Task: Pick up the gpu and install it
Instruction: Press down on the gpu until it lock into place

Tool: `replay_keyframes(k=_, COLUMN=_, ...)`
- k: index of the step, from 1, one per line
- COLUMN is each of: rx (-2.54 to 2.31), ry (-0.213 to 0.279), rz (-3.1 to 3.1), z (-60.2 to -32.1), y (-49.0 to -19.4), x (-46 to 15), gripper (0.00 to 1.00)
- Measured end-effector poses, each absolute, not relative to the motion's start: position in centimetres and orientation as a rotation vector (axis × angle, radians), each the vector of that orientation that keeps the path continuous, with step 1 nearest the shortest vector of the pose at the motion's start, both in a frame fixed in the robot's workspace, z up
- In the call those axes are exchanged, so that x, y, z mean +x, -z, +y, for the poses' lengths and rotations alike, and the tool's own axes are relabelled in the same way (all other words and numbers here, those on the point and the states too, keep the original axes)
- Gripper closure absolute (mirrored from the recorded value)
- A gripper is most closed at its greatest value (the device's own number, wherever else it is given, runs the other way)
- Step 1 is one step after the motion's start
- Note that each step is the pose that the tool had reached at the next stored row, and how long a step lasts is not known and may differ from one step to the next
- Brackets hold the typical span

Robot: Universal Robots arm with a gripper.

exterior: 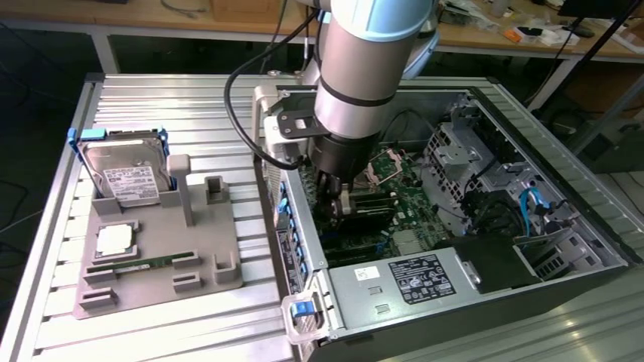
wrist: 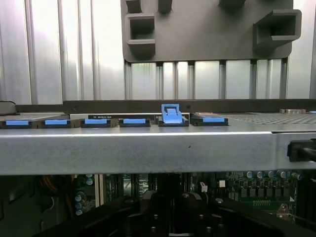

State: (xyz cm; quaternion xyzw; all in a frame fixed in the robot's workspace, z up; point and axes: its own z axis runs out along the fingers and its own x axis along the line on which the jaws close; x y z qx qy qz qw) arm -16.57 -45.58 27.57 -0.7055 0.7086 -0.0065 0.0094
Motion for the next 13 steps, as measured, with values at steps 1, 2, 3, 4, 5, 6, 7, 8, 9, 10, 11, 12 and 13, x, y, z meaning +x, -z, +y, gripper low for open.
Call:
replay_keyframes(k=1, rx=-2.203, ry=0.021, rz=2.213, z=-45.58, y=-27.64, x=-16.57, gripper=0.89)
replay_keyframes(k=2, rx=-2.203, ry=0.021, rz=2.212, z=-45.58, y=-27.64, x=-16.57, gripper=0.89)
replay_keyframes(k=3, rx=-2.202, ry=0.022, rz=2.212, z=-45.58, y=-27.64, x=-16.57, gripper=0.89)
replay_keyframes(k=4, rx=-2.202, ry=0.022, rz=2.212, z=-45.58, y=-27.64, x=-16.57, gripper=0.89)
replay_keyframes(k=5, rx=-2.202, ry=0.023, rz=2.212, z=-45.58, y=-27.67, x=-16.58, gripper=0.89)
replay_keyframes(k=6, rx=-2.202, ry=0.023, rz=2.212, z=-45.58, y=-27.68, x=-16.58, gripper=0.89)
replay_keyframes(k=7, rx=-2.203, ry=0.024, rz=2.212, z=-45.57, y=-27.72, x=-16.58, gripper=0.89)
replay_keyframes(k=8, rx=-2.203, ry=0.025, rz=2.212, z=-45.56, y=-27.75, x=-16.58, gripper=0.89)
replay_keyframes(k=9, rx=-2.203, ry=0.026, rz=2.213, z=-45.55, y=-27.78, x=-16.58, gripper=0.89)
replay_keyframes(k=10, rx=-2.204, ry=0.028, rz=2.213, z=-45.51, y=-27.83, x=-16.59, gripper=0.89)
replay_keyframes(k=11, rx=-2.205, ry=0.03, rz=2.214, z=-45.47, y=-27.9, x=-16.59, gripper=0.89)
replay_keyframes(k=12, rx=-2.207, ry=0.035, rz=2.216, z=-45.43, y=-28.03, x=-16.58, gripper=0.89)
replay_keyframes(k=13, rx=-2.21, ry=0.041, rz=2.219, z=-45.37, y=-28.17, x=-16.58, gripper=0.89)
